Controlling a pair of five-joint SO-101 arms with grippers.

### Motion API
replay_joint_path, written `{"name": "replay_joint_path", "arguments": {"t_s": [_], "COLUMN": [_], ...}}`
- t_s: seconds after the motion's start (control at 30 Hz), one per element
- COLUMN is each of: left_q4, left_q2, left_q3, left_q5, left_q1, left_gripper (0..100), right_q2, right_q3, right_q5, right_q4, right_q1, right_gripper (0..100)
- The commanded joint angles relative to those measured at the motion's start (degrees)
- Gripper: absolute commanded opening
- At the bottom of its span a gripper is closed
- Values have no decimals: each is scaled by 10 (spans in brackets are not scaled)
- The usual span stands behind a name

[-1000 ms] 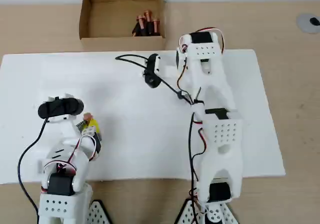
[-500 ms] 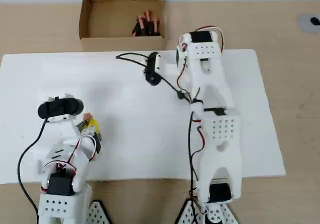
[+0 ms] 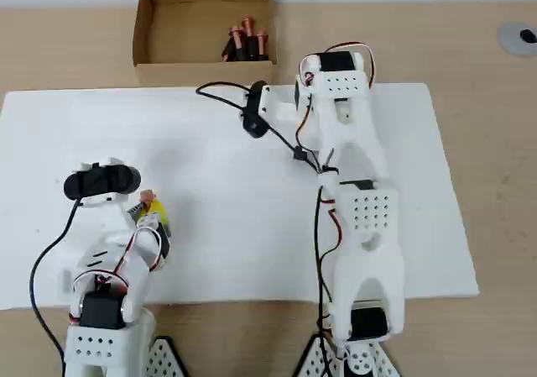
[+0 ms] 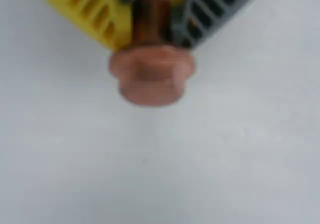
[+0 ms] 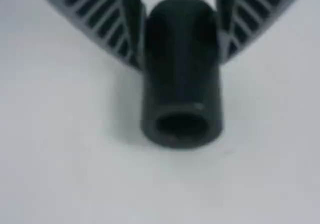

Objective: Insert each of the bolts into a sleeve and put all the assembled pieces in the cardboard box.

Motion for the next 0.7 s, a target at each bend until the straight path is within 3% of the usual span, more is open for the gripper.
{"name": "replay_joint_path", "arguments": {"t_s": [0.0, 0.2, 0.33, 0.47, 0.57, 0.67], "left_q4": [-8, -4, -24, -85, -142, -183], "left_q2": [-4, -3, -4, -4, -4, -4], "left_q3": [3, 3, -31, -89, -138, -194], "left_q5": [-1, -3, -25, -64, -97, -105], "left_q1": [-6, 20, 35, 38, 38, 37], "left_gripper": [7, 4, 4, 4, 4, 3], "right_q2": [-32, -170, -337, -517, -628, -729], "right_q3": [-59, -141, -93, 66, 283, 484], "right_q5": [-47, -229, -363, -462, -579, -644], "right_q4": [9, 9, 10, 10, 9, -7], "right_q1": [-9, -38, -72, -105, -150, -197], "right_gripper": [11, 11, 11, 11, 11, 12]}}
